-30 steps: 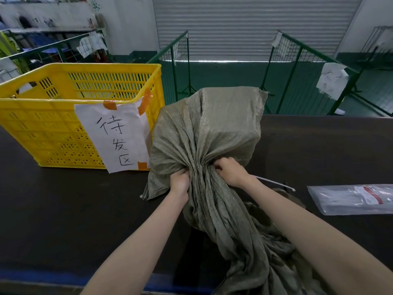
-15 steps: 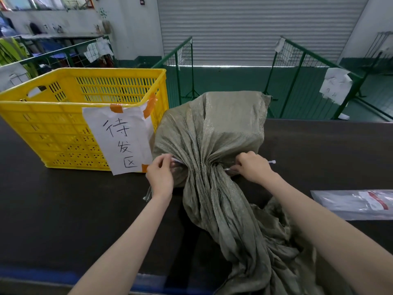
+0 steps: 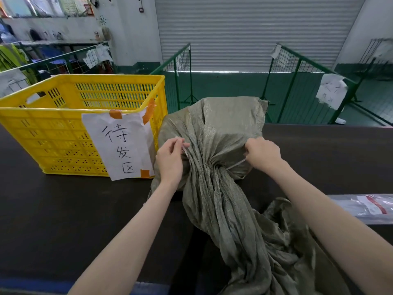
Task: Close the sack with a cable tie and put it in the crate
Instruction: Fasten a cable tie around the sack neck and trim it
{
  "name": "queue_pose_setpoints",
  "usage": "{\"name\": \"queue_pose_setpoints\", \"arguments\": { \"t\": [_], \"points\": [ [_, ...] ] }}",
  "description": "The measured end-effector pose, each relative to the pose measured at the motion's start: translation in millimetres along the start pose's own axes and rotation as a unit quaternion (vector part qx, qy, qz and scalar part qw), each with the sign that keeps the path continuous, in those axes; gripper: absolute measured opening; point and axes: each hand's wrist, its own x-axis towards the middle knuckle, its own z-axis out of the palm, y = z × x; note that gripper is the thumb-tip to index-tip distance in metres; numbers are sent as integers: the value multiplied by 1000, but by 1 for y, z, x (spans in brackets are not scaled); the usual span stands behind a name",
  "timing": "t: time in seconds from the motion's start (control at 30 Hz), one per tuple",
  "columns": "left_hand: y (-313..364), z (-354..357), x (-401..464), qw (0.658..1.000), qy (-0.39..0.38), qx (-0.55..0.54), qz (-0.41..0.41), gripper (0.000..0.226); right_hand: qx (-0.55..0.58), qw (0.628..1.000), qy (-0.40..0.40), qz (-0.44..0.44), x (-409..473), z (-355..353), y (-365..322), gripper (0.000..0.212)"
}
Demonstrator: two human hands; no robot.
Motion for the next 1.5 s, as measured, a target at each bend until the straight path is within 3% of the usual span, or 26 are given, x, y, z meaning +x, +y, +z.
{"name": "queue_pose_setpoints", "arguments": {
  "t": [0.07,0.13,0.3,0.47,0.6,0.7,0.9,1.1,1.27,1.5],
  "points": [
    [4,2,2,999,-33,3,0,15,111,994,-14,7,6,-8,4,11],
    [8,2,4,997,-72,-16,-14,11,224,974,-31,-4,10,-13,6,21],
    [9,3,14,985,-139,-66,-79,12,502,861,-87,12,7,-20,-5,15],
    [7,2,24,956,-233,-108,-138,16,639,756,-139,22,9,-18,-9,19],
    [8,4,27,959,-247,-81,-113,18,674,719,-167,18,12,-9,-11,27],
    [6,5,29,959,-258,-64,-100,20,685,705,-181,11,14,-4,-14,32],
    [0,7,33,942,-304,-80,-120,19,636,765,-90,-38,15,16,-20,16],
    [-1,8,37,916,-341,-143,-153,19,649,758,-22,-59,17,30,-24,19],
    [-11,12,39,913,-316,-189,-177,28,636,767,12,-88,9,38,-34,22],
    [-22,11,37,915,-321,-186,-158,33,724,678,-70,-105,3,47,-38,19]
  ]
}}
